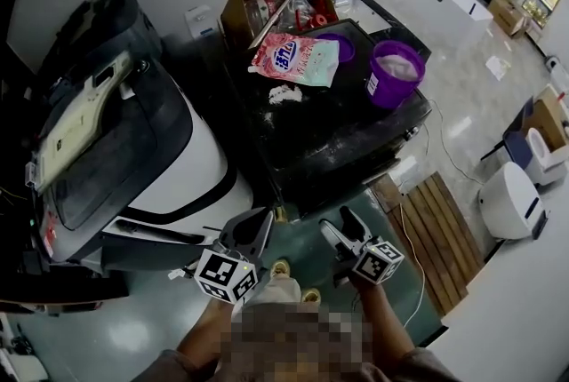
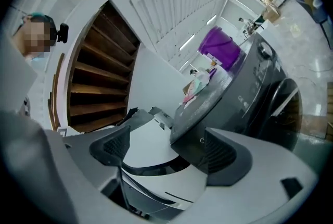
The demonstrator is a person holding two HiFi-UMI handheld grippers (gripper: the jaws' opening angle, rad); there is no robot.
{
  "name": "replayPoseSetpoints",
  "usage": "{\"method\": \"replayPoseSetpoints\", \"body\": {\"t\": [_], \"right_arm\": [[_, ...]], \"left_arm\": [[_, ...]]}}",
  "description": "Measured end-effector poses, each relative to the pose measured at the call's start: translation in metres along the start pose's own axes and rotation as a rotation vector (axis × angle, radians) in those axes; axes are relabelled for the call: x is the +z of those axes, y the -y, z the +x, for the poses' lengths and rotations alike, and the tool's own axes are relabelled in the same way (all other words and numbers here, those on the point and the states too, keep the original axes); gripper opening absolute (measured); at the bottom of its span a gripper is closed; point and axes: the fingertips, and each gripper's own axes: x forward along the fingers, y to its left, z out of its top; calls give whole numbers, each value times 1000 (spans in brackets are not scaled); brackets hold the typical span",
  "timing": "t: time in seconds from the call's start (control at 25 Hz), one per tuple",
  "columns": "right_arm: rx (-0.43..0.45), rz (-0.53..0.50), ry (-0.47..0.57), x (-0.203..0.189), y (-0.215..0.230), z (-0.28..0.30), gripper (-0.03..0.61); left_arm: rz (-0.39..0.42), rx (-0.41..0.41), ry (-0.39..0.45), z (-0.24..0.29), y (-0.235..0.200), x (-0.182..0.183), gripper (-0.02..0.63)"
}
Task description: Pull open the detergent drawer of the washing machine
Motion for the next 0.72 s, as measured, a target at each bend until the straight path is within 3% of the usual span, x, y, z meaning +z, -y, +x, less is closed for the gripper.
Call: {"method": "replayPoseSetpoints", "body": {"t": [0.48, 0.6, 0.72], "right_arm": [[92, 167, -3, -36, 56, 58, 448], [73, 207, -2, -45, 81, 65, 446], [126, 218, 22, -43, 81, 77, 446]], "left_arm": [[-10, 50, -61, -12, -23, -17, 21], [-9, 70, -77, -16, -29, -22, 21], [-4, 88, -97, -21, -34, -27, 21]]}}
